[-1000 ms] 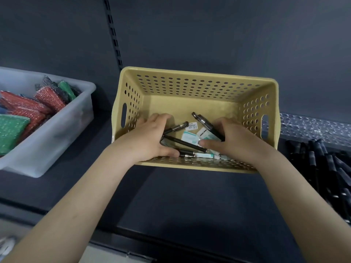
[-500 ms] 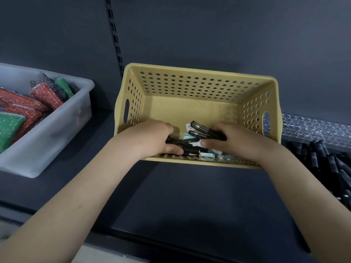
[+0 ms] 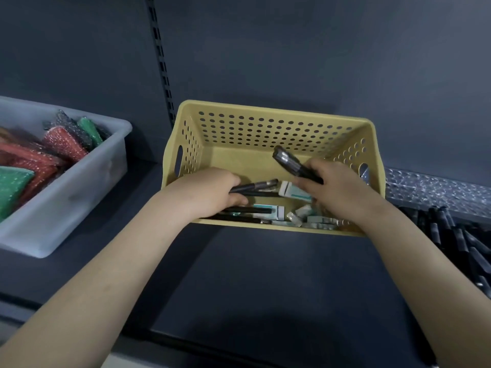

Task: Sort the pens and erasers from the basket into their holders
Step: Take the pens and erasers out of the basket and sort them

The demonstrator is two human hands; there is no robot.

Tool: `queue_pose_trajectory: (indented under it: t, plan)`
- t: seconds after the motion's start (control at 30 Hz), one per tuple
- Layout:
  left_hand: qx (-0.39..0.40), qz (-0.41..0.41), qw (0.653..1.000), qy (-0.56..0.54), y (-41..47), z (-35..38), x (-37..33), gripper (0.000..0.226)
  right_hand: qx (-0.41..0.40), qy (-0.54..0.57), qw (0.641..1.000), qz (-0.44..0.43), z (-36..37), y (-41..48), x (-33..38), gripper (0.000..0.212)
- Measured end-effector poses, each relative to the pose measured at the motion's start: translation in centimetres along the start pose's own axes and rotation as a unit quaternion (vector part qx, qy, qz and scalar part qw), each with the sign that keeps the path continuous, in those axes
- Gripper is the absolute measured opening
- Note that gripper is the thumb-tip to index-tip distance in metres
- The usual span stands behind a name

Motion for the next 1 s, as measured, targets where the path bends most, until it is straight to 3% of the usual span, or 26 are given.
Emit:
queue_pose_trajectory:
  t: [0.2, 0.37, 0.7, 0.83, 1.0]
  plan:
    - [-0.104, -0.028, 0.987, -0.122, 0.0, -1.7, 0.3, 0.023, -0.076, 0.134, 0.986, 0.065, -1.9, 0.2, -0.4, 0.024]
    - [-0.154, -0.039, 0.958, -0.240, 0.1, -3.3, 0.8, 0.035, -0.059, 0.273, 0.957, 0.081, -2.8, 0.3, 0.4, 0.020]
    - [-0.238, -0.030, 0.857, -0.456, 0.3, -6.1, -2.4, 0.022, -0.104, 0.451, 0.879, 0.113, -6.7, -2.7, -0.4, 0.023]
    - [-0.222, 0.008, 0.802, -0.555, 0.6, -5.9, -8.2, 0.023, -0.172, 0.511, 0.837, 0.098, -9.6, -5.5, -3.2, 0.017]
    - [-0.152, 0.050, 0.789, -0.593, 1.5, -3.8, -17.9, 0.031, -0.263, 0.533, 0.797, 0.108, -13.3, -10.7, -9.2, 0.018]
Point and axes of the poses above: each hand's wrist, its own y-axis towards the middle knuckle, its own z-axis out of the palm, x = y × z, the point moved 6 cm from there along y, towards the middle knuckle, and after that the axes turned 4 degrees about z, right-handed, at the moved point
